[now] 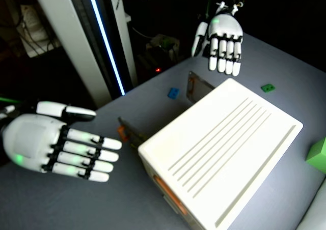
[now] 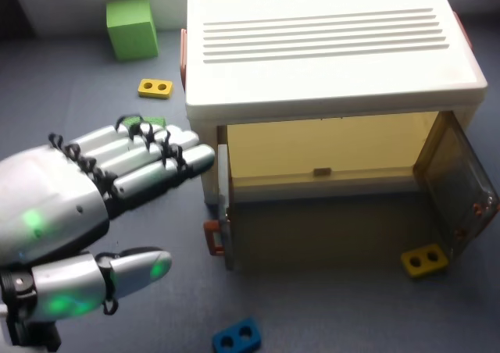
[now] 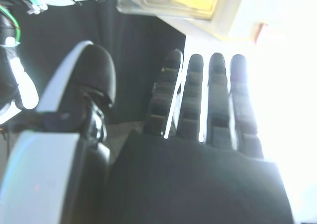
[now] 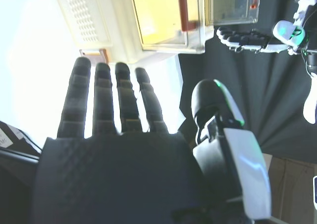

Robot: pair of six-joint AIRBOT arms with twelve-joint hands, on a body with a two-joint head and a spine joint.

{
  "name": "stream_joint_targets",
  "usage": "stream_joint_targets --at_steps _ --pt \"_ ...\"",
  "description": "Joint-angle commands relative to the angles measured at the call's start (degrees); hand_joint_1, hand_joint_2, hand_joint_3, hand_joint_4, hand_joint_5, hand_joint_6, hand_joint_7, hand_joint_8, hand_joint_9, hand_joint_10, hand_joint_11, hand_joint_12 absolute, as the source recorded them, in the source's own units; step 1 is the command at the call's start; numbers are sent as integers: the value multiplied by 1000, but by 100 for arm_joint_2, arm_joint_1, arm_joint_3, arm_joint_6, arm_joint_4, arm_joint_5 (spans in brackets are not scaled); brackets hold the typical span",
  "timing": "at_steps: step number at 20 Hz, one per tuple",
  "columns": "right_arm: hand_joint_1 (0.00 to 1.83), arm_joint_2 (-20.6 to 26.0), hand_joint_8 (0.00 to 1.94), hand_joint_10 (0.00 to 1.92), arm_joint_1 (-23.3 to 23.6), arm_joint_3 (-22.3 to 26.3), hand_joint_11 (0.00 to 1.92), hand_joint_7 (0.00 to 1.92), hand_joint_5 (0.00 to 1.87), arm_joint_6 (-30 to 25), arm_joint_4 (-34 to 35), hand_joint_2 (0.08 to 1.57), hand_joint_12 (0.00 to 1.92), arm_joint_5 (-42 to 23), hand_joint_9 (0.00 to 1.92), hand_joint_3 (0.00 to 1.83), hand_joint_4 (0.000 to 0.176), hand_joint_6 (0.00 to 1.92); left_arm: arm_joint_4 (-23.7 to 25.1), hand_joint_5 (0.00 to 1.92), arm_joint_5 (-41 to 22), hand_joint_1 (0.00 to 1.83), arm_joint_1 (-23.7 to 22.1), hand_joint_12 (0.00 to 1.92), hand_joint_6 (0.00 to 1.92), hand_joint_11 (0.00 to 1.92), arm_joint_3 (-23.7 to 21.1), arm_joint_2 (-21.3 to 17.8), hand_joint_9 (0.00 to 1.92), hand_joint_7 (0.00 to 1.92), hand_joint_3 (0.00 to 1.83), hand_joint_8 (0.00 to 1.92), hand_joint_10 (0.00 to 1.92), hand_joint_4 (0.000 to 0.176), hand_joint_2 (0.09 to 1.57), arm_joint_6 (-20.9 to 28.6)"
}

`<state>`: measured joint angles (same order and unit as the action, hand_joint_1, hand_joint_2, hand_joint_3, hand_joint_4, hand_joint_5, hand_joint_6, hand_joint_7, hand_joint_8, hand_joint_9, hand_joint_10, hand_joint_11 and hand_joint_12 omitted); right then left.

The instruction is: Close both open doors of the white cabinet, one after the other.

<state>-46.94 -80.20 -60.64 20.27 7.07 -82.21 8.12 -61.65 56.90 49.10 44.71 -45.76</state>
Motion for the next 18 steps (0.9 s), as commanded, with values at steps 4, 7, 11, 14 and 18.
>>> stream_joint_targets --at_steps 4,7,11,14,18 --pt "0 -2 1 1 26 -14 77 68 65 -34 160 1403 18 -680 49 0 0 2 -91 80 -115 0 -50 371 4 0 -11 13 78 40 1 2 2 0 1519 -224" --pt "0 -2 1 0 18 -13 72 67 63 -34 159 1404 15 -679 44 1 0 0 -91 63 60 0 -55 348 0 0 -14 38 67 37 0 0 0 0 1484 -276" --pt "0 -13 3 4 9 -14 75 68 70 -36 160 1405 15 -678 48 0 0 3 34 36 150 0 -129 434 2 0 -9 131 92 31 0 3 3 0 1463 -224" --pt "0 -18 2 3 9 -15 60 67 62 -36 160 1384 8 -677 51 0 0 0 264 21 162 0 -248 230 5 0 34 266 51 11 0 5 8 0 1459 -45" --pt "0 -26 2 2 2 -14 73 73 84 -36 159 1397 12 -676 54 1 0 7 435 51 190 0 -399 289 1 0 90 391 83 42 0 2 1 0 1455 59"
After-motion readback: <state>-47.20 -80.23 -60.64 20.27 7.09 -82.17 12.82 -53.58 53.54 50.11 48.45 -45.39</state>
